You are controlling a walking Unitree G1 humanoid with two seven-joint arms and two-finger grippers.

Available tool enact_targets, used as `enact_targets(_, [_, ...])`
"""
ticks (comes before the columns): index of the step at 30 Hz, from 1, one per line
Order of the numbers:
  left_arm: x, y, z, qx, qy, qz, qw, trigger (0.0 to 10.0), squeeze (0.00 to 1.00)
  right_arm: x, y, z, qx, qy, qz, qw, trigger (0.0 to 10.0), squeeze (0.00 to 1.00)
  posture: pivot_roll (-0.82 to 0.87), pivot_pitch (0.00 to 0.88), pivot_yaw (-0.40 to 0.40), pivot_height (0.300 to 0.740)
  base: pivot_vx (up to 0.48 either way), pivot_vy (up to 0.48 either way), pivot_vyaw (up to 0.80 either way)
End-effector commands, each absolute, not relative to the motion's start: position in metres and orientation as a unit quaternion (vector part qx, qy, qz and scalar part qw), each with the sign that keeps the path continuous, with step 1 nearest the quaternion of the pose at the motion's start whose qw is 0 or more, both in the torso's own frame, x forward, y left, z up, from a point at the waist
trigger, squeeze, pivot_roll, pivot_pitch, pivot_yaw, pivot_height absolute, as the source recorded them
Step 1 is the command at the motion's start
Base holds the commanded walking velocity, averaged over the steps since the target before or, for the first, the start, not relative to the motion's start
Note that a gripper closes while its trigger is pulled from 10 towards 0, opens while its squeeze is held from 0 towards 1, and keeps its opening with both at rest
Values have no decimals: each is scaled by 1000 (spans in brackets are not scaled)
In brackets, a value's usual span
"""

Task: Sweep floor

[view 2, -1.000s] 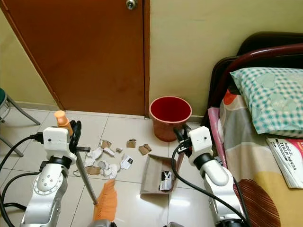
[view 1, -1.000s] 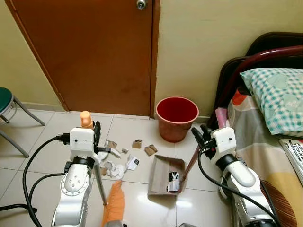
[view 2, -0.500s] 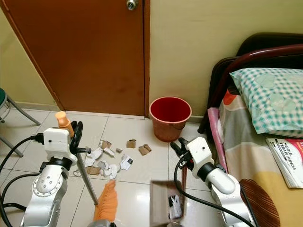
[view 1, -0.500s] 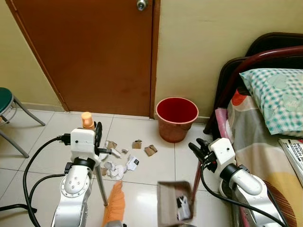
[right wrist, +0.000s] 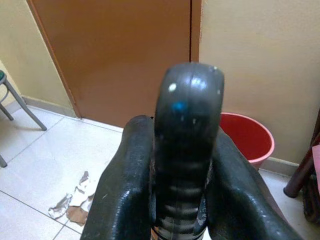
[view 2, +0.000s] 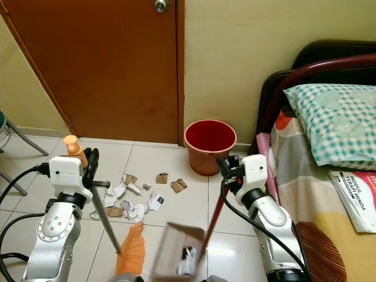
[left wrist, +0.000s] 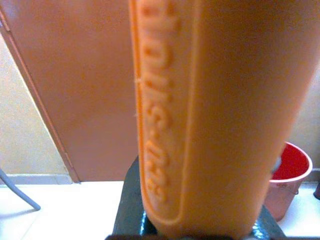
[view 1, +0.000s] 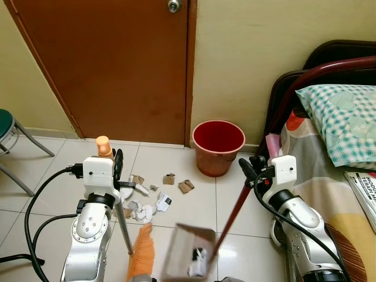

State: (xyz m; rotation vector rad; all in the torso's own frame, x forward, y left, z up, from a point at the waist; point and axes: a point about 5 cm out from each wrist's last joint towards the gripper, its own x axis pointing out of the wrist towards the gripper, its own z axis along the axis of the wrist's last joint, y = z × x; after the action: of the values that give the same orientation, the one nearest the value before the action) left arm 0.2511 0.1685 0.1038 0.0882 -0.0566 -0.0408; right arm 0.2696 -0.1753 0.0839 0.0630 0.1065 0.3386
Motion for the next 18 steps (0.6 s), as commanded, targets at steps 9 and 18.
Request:
enact_targets(9, [249, 162, 99, 12, -16, -24, 999, 10000, 0, 272, -169, 97, 36, 21, 150, 988, 10000, 0, -4, 20, -25, 740, 0, 0, 0])
enact_targets(18, [251, 156, 102, 1, -26, -46, 999, 10000, 0, 272, -157, 99, 31, 7, 159, 987, 10000, 0, -9, 16, -12, 740, 404, 0, 0])
